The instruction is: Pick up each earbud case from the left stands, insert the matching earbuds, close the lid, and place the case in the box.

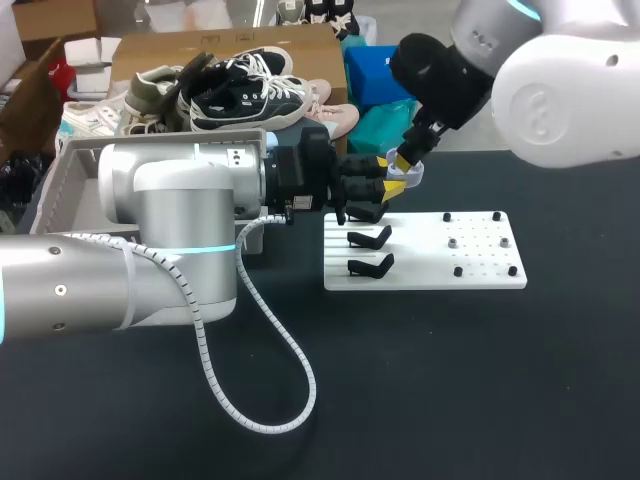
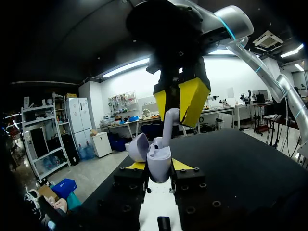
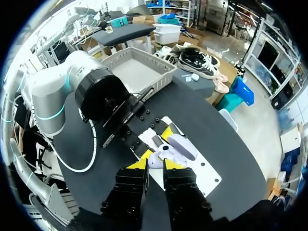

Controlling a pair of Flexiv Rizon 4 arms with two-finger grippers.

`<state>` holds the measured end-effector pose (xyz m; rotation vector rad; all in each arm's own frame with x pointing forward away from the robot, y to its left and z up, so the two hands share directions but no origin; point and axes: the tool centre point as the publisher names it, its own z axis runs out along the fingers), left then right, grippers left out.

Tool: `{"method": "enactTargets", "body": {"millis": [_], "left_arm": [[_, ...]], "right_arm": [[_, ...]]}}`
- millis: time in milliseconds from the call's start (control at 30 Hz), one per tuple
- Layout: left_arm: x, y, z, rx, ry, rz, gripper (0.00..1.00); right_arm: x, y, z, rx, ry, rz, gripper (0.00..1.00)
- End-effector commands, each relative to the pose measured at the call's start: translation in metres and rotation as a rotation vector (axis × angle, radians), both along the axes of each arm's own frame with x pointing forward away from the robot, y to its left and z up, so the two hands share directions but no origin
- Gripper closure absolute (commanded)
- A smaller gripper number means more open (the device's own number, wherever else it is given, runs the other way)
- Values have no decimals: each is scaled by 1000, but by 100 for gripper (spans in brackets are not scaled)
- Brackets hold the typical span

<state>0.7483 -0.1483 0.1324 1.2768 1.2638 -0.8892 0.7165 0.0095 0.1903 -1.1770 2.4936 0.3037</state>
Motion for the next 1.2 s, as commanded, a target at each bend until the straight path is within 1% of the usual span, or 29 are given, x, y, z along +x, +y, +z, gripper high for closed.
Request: {"method": "enactTargets", "body": {"millis": [33, 567, 800, 1200], "left_arm": [[-1, 0, -1, -3, -3, 7, 100], [-1, 0, -1, -3, -3, 7, 100], [-1, 0, -1, -3, -3, 7, 100], [-1, 0, -1, -3, -3, 7, 100]], "right_arm": [[3, 2, -2, -6, -1, -2, 100], [11, 5, -7, -23, -3, -4, 100], [13, 3, -5, -27, -10, -3, 100], [13, -1, -2, -59, -28, 16, 100]]}}
